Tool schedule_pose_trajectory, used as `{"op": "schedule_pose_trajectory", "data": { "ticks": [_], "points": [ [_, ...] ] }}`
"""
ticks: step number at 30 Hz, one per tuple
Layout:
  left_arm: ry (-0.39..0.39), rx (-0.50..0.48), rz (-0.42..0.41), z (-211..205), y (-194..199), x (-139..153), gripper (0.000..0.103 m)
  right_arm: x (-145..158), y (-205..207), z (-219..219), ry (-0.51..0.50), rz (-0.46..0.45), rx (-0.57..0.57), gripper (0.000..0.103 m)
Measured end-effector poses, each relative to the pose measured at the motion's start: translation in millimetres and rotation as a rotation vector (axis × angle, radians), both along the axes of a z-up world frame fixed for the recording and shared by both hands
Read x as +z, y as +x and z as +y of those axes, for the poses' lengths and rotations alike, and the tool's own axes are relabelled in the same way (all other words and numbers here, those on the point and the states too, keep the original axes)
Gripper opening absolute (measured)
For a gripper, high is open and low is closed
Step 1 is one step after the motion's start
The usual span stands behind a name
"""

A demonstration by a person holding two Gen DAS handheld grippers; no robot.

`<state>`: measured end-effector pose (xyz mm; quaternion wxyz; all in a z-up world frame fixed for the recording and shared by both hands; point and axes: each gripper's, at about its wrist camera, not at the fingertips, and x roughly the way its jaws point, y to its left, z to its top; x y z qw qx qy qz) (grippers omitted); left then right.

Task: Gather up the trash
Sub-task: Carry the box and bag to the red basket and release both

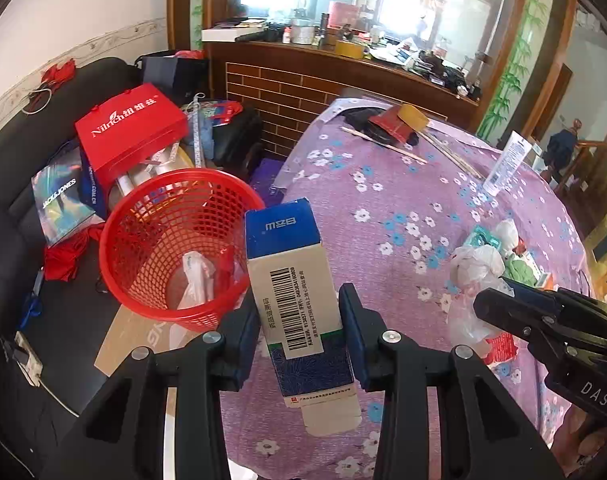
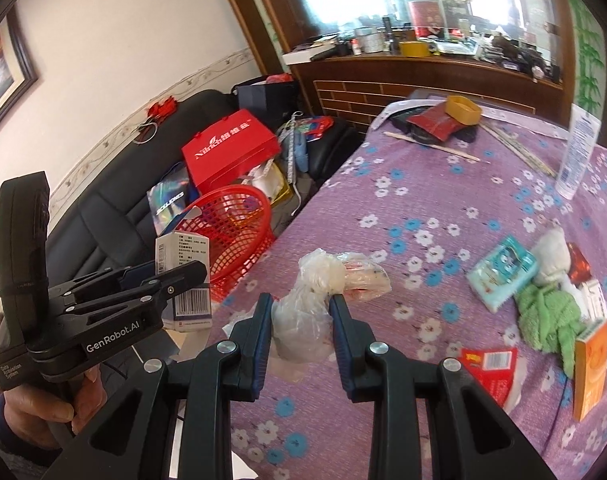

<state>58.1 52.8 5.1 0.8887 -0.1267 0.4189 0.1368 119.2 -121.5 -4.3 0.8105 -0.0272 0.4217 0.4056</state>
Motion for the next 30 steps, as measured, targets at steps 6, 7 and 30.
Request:
{"op": "schedule_pose_trajectory", "data": {
  "ticks": [6, 7, 30],
  "points": [
    [0.001, 0.032, -0.009, 11.1, -7.1, 1.6, 0.037, 1.2, -0.7, 14.7, -0.003, 0.006, 0.032, 0.031],
    [0.001, 0.037, -0.010, 12.9, -7.5, 1.5, 0.037, 1.7, -0.8, 17.4, -0.005, 0.003, 0.037, 0.031],
    [-0.119, 0.208, -0.016, 119.7, -28.0, -13.2, 0.037, 4.9, 27.5, 101.0, 0.012, 0.081, 0.109, 0.031]
  ]
}}
